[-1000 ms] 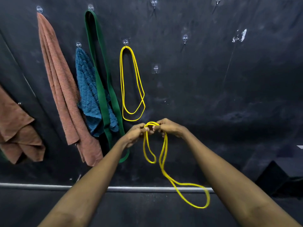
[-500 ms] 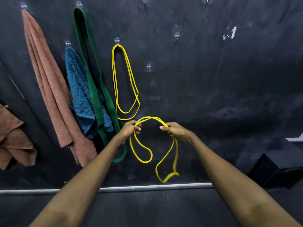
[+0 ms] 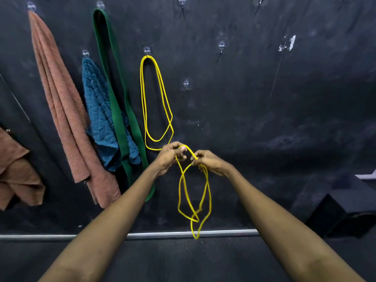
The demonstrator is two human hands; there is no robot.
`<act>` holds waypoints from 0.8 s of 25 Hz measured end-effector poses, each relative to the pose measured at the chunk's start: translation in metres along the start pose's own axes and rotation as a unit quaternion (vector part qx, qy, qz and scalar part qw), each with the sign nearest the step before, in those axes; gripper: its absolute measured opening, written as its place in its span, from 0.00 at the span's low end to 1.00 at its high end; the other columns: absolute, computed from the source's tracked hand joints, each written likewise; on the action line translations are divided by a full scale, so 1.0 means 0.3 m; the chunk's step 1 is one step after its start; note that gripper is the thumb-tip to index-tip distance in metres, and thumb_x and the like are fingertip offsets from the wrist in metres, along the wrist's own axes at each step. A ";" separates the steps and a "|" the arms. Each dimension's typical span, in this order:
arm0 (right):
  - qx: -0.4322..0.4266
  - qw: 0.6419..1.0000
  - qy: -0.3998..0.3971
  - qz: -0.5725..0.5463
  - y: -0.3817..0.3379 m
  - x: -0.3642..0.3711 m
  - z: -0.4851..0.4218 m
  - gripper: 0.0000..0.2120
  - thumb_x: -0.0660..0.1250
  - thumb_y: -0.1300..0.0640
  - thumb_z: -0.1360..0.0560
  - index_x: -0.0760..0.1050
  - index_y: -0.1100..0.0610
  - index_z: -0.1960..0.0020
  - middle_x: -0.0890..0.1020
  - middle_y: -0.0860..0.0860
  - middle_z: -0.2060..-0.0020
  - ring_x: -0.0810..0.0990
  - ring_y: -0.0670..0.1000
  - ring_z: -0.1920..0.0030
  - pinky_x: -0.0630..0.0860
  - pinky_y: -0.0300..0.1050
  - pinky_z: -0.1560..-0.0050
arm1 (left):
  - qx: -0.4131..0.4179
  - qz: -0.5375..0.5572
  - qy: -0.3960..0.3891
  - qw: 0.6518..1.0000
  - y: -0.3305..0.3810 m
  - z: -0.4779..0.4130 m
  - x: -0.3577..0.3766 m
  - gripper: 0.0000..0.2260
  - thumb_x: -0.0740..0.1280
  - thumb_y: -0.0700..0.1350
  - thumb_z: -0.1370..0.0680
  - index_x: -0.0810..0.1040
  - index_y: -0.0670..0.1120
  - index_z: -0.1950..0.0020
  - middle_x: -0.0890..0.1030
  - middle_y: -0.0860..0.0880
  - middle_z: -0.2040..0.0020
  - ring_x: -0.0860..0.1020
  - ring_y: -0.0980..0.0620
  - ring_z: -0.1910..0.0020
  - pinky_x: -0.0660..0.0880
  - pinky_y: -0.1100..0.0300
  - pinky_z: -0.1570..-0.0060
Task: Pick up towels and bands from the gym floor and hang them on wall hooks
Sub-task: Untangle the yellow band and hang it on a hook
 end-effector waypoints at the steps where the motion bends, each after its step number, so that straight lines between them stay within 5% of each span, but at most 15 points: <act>1: 0.000 1.000 -0.013 0.012 0.012 0.009 0.003 0.06 0.68 0.67 0.25 0.76 0.57 0.54 0.77 0.49 0.66 0.73 0.44 0.70 0.71 0.37 0.69 | -0.003 0.000 0.007 1.000 0.007 0.000 0.000 0.06 0.64 0.38 0.20 0.78 0.44 0.56 0.77 0.48 0.64 0.79 0.53 0.66 0.78 0.59 0.58; 5: -0.002 0.999 0.011 -0.040 0.019 0.015 -0.007 0.13 0.72 0.66 0.27 0.72 0.58 0.47 0.79 0.50 0.63 0.74 0.43 0.70 0.71 0.36 0.69 | -0.066 -0.098 -0.068 0.991 -0.023 0.003 -0.001 0.04 0.69 0.44 0.23 0.77 0.46 0.51 0.82 0.45 0.53 0.78 0.54 0.62 0.71 0.63 0.64; 8: -0.018 0.994 0.048 -0.100 -0.008 -0.015 -0.020 0.20 0.75 0.67 0.29 0.66 0.57 0.48 0.81 0.52 0.63 0.76 0.45 0.71 0.72 0.38 0.71 | -0.118 -0.214 -0.163 0.956 -0.094 0.027 0.016 0.16 0.70 0.52 0.26 0.79 0.46 0.42 0.85 0.48 0.52 0.74 0.56 0.59 0.66 0.63 0.61; 12: -0.029 0.988 0.064 -0.135 -0.016 -0.057 -0.023 0.16 0.76 0.63 0.29 0.68 0.55 0.55 0.76 0.50 0.68 0.74 0.45 0.71 0.71 0.38 0.71 | -0.085 -0.104 -0.093 0.987 -0.073 0.025 0.026 0.11 0.64 0.51 0.19 0.80 0.46 0.53 0.77 0.50 0.68 0.71 0.56 0.70 0.66 0.60 0.66; 16: -0.035 0.976 0.041 -0.211 -0.043 -0.059 -0.016 0.09 0.71 0.65 0.27 0.73 0.55 0.59 0.77 0.50 0.66 0.72 0.46 0.68 0.69 0.37 0.71 | -0.064 -0.157 -0.134 0.976 -0.021 0.036 0.053 0.12 0.63 0.52 0.19 0.78 0.45 0.52 0.81 0.48 0.67 0.76 0.56 0.71 0.71 0.65 0.69; 20: -0.042 0.971 0.009 -0.237 -0.076 -0.031 -0.027 0.10 0.70 0.66 0.28 0.73 0.58 0.50 0.79 0.53 0.63 0.77 0.48 0.66 0.73 0.40 0.65 | -0.033 -0.008 -0.020 0.999 0.001 0.020 0.072 0.14 0.57 0.48 0.16 0.72 0.46 0.60 0.79 0.49 0.69 0.78 0.53 0.69 0.78 0.59 0.65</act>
Point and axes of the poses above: each hand's wrist, its own z-axis away from the middle knuckle, its own x-axis out of the palm, y = z × x, the point moved 2 cm from there along -z, towards the middle knuckle
